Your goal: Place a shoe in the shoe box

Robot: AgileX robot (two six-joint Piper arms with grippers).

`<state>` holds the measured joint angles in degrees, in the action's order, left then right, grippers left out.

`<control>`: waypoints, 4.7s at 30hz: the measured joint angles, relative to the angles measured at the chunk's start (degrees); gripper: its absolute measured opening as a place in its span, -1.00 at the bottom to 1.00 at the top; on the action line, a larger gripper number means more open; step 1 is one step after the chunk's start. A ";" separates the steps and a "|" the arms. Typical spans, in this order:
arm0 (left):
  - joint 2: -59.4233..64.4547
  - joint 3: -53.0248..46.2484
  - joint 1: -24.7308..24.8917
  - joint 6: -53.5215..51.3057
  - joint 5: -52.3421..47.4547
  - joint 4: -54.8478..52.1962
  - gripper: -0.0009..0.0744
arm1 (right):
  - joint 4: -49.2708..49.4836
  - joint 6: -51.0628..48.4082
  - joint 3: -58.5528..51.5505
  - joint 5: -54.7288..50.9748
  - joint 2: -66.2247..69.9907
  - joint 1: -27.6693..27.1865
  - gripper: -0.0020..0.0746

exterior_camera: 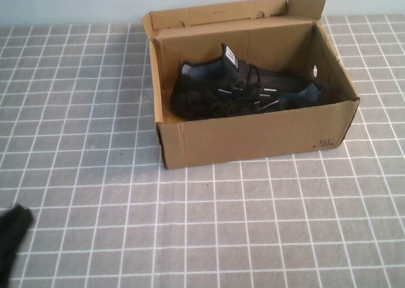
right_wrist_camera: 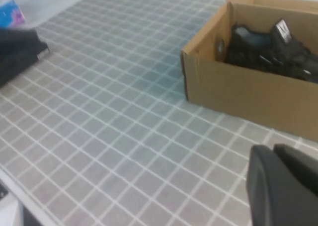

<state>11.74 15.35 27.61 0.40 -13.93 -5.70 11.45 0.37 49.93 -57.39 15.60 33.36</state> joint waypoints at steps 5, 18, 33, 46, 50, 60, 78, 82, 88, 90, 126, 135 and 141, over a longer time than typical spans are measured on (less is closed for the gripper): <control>0.49 -9.82 0.00 0.26 10.32 0.00 -0.98 | 8.07 -6.78 -11.24 14.67 -0.38 0.00 -0.99; 1.26 -16.81 0.00 0.26 0.76 -0.10 -0.98 | 16.68 -10.96 -23.61 34.57 -0.38 0.00 -0.99; 1.26 -16.81 0.00 0.26 -0.59 -0.10 -0.98 | 16.92 -11.16 -23.61 34.89 -0.38 0.00 -0.99; 1.26 -16.81 0.00 0.26 -0.63 -0.10 -0.98 | 8.63 -14.84 -29.30 38.99 -1.70 -11.34 -0.99; 1.26 -16.81 0.00 0.26 -0.72 -0.10 -0.98 | 9.37 -15.30 -38.15 46.74 -3.51 -21.13 -0.99; 1.26 -16.81 0.00 0.26 -0.72 -0.36 -0.98 | 9.97 -15.68 -51.28 56.70 -16.09 -26.26 -0.99; 1.26 -16.81 0.00 0.26 -0.89 -0.57 -0.98 | 8.48 -16.24 -51.39 55.39 -16.08 -26.26 -0.99; 1.26 -16.81 0.00 0.26 -0.89 -0.57 -0.98 | -0.07 -7.71 -51.39 51.61 -16.08 -26.26 -0.99; 1.26 -16.81 0.00 0.26 -0.89 -0.57 -0.98 | -3.93 -4.36 -51.39 39.68 -16.08 -26.26 -0.99; 1.26 -16.81 0.00 0.26 -0.89 -0.57 -0.98 | -3.23 -4.14 -51.39 38.55 -16.08 -26.26 -0.99; -2.48 -16.81 -9.43 1.19 14.72 2.97 -0.98 | 2.86 -4.12 -51.39 38.27 -16.08 -26.26 -0.99; -12.26 -16.81 -19.15 2.37 9.46 5.70 -0.98 | 2.90 -4.02 -51.39 38.18 -16.08 -26.26 -0.99; -12.40 -16.81 -19.43 2.37 -4.19 5.70 -0.98 | 2.99 -4.02 -51.39 38.14 -16.16 -26.26 -0.99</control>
<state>-0.66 -1.46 8.17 2.77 -18.12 0.00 14.44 -3.65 -1.46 -19.25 -0.56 7.10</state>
